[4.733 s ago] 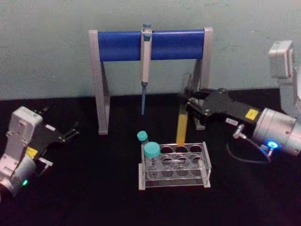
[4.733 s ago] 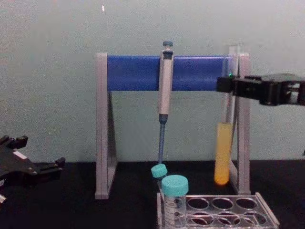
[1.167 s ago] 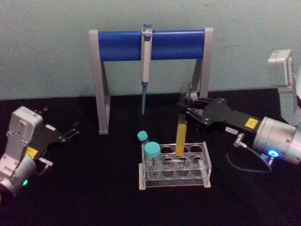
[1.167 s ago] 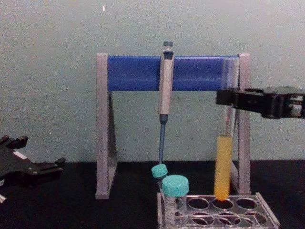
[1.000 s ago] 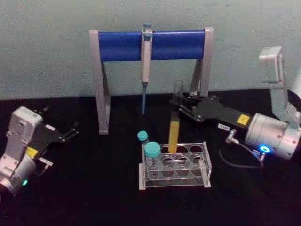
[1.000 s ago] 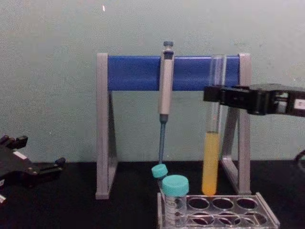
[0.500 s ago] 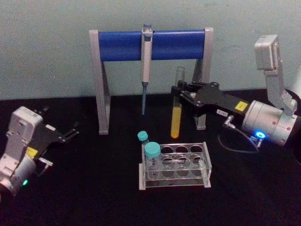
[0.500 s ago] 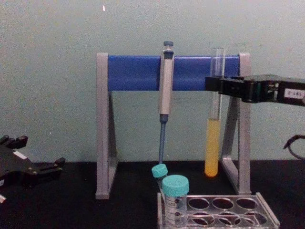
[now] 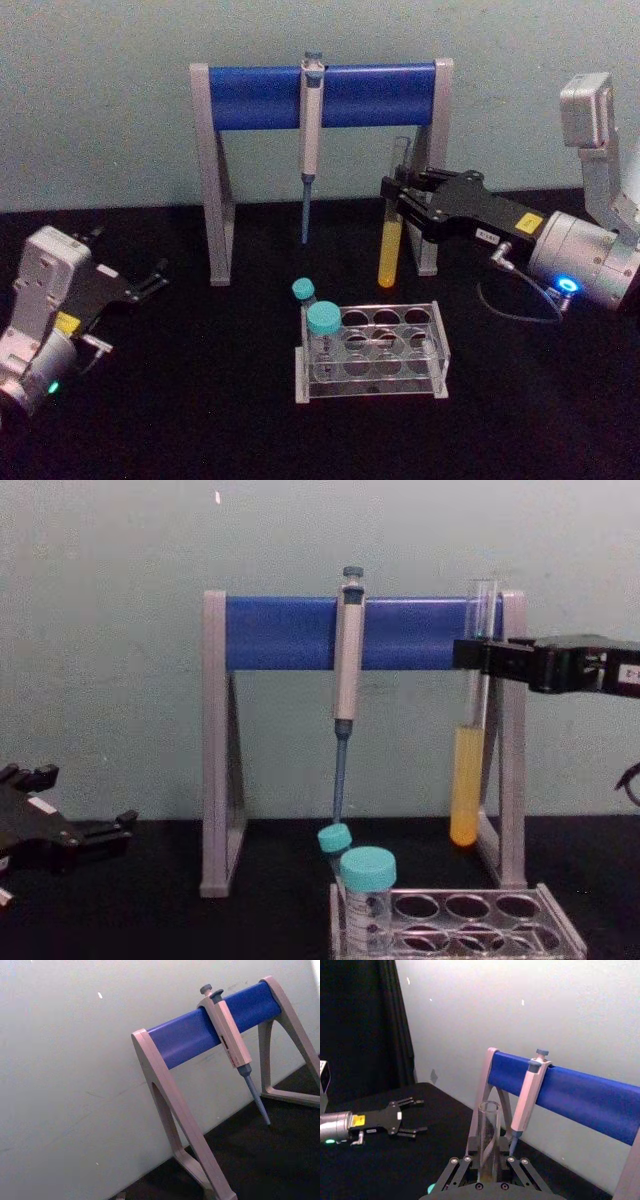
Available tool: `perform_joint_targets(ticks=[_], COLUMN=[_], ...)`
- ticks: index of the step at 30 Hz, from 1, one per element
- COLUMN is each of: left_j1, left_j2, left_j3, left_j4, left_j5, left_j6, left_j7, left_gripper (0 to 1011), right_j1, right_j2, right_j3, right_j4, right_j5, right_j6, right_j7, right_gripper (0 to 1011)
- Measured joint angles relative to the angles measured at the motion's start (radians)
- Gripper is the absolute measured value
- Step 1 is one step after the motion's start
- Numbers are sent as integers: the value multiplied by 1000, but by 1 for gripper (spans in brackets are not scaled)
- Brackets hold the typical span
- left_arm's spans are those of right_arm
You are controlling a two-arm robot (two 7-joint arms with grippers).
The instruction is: Pick up the test tube from the test tube rack, shake it, then place it back into the test tube rack.
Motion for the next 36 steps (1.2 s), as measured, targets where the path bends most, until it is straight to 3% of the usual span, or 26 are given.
perform_joint_targets(ticks=[13, 25, 36], left_j1=[0, 0, 0], left_j2=[0, 0, 0], left_j3=[0, 0, 0], left_j4=[0, 0, 0], left_j5=[0, 0, 0], left_j6=[0, 0, 0], left_j7=[0, 0, 0], left_gripper=[1001, 1001, 1001], right_j1=[-14, -58, -58], right_j2=[7, 44, 58], right_j3=[6, -8, -43], right_j4=[-22, -75, -56], right_j5=[-7, 11, 17], right_j6=[-9, -65, -97], right_j7=[13, 104, 175], right_gripper=[232, 232, 232])
